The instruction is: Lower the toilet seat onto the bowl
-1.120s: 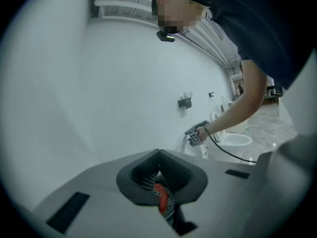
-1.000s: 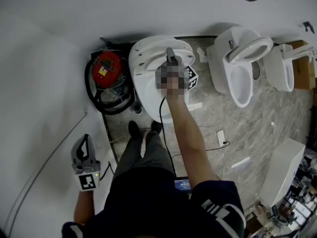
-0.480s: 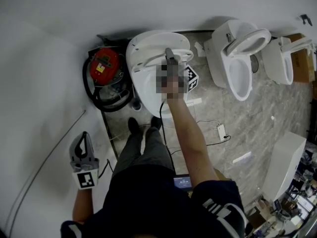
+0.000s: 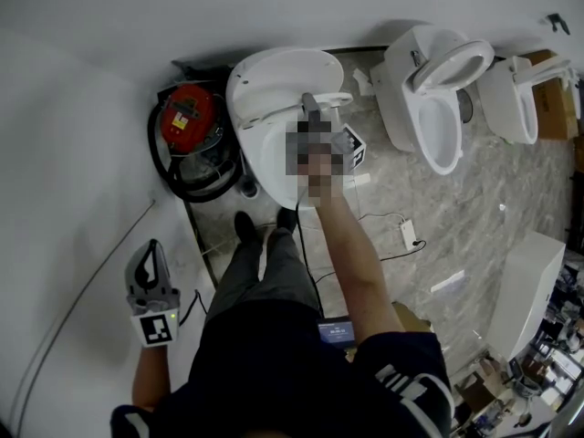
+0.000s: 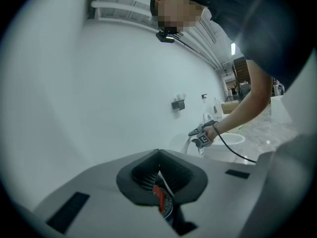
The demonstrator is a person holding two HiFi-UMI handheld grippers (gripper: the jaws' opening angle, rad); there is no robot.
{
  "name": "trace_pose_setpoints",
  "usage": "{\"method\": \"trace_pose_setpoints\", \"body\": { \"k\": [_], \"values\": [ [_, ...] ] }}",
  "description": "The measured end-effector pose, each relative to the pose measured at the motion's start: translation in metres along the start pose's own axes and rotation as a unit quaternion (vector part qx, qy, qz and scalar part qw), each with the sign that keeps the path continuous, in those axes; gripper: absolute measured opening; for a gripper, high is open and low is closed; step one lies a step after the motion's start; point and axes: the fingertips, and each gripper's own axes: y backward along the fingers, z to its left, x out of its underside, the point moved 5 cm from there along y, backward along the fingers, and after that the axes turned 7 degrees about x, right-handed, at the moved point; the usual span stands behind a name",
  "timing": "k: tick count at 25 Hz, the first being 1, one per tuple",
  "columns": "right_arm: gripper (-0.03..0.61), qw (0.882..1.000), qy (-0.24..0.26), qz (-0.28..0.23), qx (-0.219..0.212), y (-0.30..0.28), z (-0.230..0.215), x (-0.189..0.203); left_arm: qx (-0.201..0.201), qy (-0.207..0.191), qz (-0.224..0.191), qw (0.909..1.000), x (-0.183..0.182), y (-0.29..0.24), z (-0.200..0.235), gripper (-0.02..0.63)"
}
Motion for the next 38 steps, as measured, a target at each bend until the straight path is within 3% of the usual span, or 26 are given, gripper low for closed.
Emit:
{"method": "trace_pose_setpoints", "body": {
  "k": [23,38],
  "values": [
    [0.189,1.000,0.021,0.012,0.004,0.084,-0.045,0.006,0.036,-0.005,-0.001,0.9994,0.010,0.009,-0.025,0.025],
    [0.137,0.999,0.038,0.014,0.013,0.114,-0.064,0.011,0.051,-0.009,0.002,0.9986,0.021,0.015,-0.028,0.025]
  ]
}}
